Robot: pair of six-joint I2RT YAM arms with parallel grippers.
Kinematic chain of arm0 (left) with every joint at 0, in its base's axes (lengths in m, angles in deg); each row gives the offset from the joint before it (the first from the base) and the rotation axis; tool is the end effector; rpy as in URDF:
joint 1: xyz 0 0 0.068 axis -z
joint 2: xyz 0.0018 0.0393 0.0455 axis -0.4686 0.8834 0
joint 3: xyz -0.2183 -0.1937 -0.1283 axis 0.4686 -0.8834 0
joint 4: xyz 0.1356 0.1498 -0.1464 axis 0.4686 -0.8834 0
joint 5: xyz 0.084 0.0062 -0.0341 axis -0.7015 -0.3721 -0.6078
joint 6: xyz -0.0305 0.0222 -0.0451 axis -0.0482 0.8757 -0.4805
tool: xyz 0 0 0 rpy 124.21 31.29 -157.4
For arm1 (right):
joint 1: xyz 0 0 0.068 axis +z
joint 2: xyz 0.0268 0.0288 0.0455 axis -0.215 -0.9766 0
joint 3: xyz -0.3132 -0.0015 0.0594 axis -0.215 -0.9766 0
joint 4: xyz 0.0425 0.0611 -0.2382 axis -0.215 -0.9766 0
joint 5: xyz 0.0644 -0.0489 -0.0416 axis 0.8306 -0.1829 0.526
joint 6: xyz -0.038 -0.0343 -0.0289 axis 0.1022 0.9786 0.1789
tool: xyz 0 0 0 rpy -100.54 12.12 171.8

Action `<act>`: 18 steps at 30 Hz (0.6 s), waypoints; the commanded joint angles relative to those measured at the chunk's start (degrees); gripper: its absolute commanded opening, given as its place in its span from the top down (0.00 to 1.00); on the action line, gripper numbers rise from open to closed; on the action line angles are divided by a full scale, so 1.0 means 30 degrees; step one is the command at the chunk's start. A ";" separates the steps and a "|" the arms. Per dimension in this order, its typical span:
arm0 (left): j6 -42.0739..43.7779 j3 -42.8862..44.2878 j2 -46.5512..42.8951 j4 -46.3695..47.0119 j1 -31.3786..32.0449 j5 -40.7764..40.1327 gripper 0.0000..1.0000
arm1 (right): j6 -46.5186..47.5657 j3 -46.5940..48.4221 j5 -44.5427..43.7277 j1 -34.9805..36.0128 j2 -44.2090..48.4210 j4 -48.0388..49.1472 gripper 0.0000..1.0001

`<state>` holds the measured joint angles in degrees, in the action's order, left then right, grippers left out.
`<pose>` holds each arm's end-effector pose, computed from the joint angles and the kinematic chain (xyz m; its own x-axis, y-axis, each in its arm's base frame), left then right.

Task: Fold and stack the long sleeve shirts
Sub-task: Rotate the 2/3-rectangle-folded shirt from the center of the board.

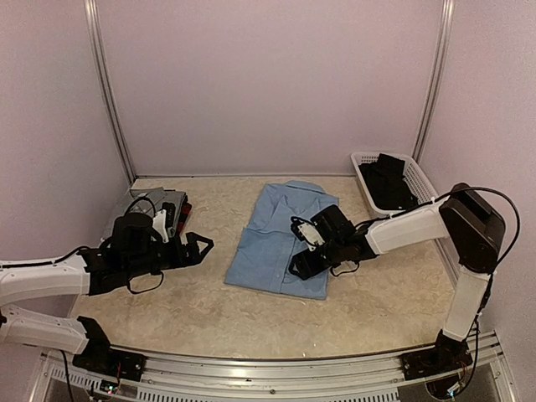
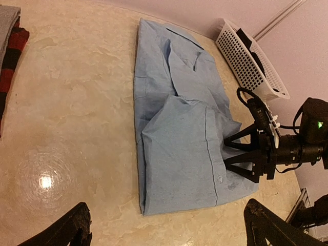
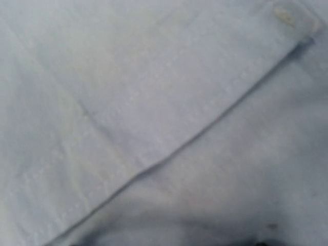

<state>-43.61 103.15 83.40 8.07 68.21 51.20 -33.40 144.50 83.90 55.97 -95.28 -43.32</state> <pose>0.1488 -0.1245 0.2581 -0.6274 -0.2396 -0.7410 0.3190 0.7889 -0.5252 0.2703 0.2632 0.1861 -0.7279 -0.3740 -0.5747 -0.5788 0.7845 0.2226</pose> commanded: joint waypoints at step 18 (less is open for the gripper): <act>-0.8342 -0.2931 -0.0392 -0.1487 0.0399 -0.1895 0.01 | -0.4302 0.7199 0.3471 0.3518 -0.3831 0.1456 0.30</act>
<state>-66.26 95.30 82.73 2.98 70.07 47.53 -51.28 164.11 93.37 68.88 -110.73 -35.23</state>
